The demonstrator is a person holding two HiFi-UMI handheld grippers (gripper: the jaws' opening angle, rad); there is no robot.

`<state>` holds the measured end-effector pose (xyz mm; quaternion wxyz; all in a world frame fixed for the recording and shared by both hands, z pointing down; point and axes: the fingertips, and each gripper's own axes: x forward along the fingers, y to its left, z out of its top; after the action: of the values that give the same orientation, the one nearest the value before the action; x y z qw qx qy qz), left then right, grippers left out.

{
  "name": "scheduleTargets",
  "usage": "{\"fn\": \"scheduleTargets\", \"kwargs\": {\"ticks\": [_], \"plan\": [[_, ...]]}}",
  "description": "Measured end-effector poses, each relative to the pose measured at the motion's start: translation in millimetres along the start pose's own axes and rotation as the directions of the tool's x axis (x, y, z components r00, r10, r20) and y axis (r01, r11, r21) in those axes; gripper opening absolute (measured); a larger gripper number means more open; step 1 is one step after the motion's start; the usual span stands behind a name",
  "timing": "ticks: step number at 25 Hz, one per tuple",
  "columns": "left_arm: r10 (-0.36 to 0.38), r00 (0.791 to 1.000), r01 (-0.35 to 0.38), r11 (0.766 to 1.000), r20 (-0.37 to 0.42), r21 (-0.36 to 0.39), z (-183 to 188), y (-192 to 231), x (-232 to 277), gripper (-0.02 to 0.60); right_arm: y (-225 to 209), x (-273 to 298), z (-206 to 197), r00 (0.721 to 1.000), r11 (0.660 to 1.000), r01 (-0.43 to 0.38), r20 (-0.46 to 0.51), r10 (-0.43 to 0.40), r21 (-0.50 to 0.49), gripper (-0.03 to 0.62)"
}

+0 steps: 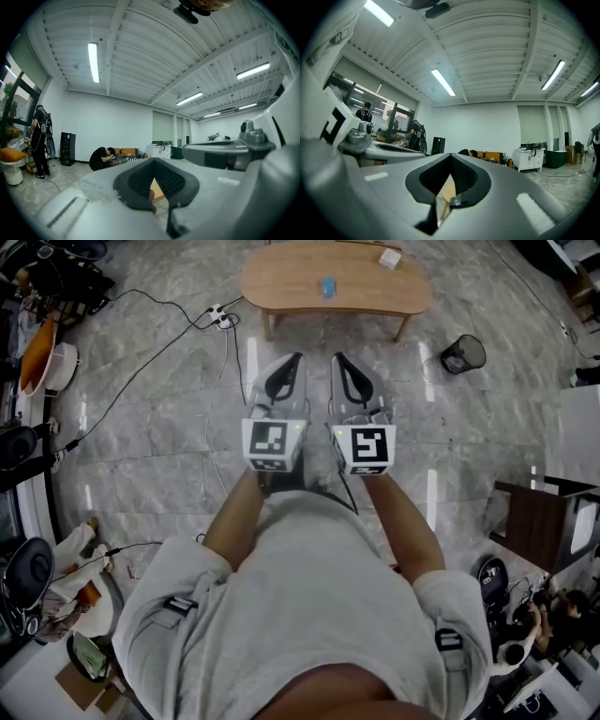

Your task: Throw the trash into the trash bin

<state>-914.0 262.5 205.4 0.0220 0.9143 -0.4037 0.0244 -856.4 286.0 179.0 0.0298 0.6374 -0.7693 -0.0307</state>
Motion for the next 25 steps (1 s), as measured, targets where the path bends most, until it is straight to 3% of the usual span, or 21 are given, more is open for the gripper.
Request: {"fn": "scheduleTargets", "kwargs": {"ticks": [9, 15, 21, 25], "plan": [[-0.047, 0.996, 0.045, 0.998, -0.07, -0.031, -17.4, 74.5, 114.3, 0.019, -38.8, 128.5, -21.5, 0.998, 0.999, 0.031, -0.049, -0.029, 0.04, 0.008], [-0.102, 0.988, 0.095, 0.993, -0.115, -0.064, -33.0, 125.3, 181.0, 0.019, -55.7, 206.3, -44.9, 0.989, 0.997, 0.067, -0.134, -0.063, 0.026, 0.008], [-0.137, 0.978, 0.121, 0.987, -0.157, -0.108, -64.8, 165.4, 233.8, 0.019, -76.0, 260.4, -80.2, 0.972, 0.994, 0.108, -0.212, -0.104, 0.008, 0.008], [-0.154, 0.97, 0.129, 0.982, -0.19, -0.137, -83.4, 174.1, 257.5, 0.019, -87.3, 285.5, -100.2, 0.964, 0.996, 0.087, -0.254, -0.083, 0.003, 0.008]]}}
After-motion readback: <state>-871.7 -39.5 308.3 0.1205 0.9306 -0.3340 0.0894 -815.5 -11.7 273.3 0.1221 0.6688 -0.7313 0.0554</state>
